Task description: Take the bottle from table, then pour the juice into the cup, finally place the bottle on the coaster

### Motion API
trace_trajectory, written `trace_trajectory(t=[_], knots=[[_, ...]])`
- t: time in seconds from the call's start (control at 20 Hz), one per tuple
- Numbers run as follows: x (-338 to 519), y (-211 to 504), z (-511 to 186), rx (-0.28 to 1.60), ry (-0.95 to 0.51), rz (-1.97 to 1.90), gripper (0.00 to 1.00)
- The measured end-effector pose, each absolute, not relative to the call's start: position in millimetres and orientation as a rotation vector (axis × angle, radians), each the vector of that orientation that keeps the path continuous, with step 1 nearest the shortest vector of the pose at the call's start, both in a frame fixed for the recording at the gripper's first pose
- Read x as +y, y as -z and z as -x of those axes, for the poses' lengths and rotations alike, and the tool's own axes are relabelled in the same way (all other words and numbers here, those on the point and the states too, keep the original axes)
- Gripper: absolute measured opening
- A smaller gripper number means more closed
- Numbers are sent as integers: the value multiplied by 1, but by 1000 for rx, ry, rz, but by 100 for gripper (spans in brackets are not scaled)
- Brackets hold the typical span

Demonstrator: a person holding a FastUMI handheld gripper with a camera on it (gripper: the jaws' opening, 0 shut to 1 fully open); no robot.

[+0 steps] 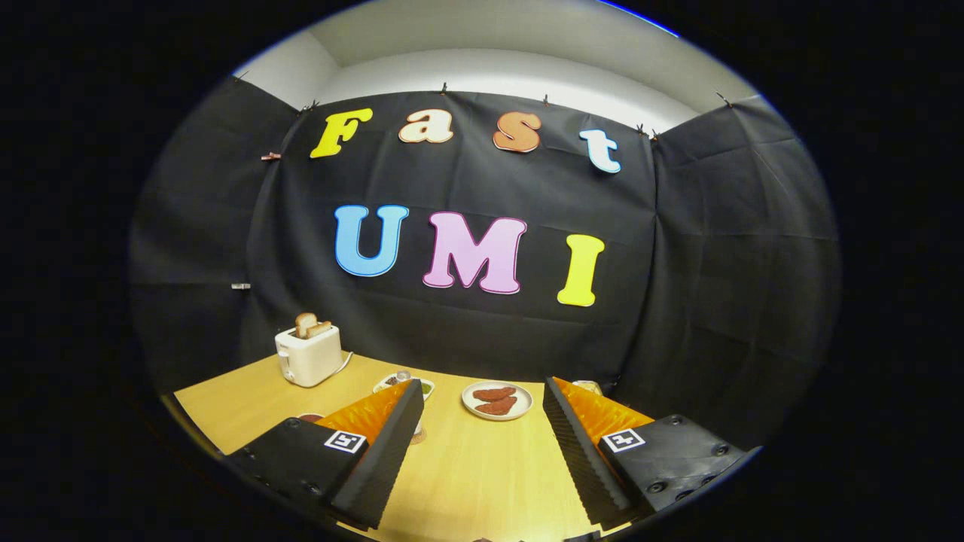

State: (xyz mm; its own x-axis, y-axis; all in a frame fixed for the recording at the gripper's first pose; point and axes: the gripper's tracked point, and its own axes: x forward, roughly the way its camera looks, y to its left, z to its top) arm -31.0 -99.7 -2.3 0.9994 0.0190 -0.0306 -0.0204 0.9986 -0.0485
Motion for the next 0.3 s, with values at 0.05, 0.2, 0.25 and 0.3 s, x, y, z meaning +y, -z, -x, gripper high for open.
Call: trace_trajectory(t=[0.05, 0.2, 0.25, 0.3], knots=[[-94, 3, 38, 40, -24, 36, 97], [-78, -2, 46, 43, -32, -8, 97], [-77, -6, 46, 41, -26, -21, 97], [-73, -11, 45, 36, -25, -35, 97]])
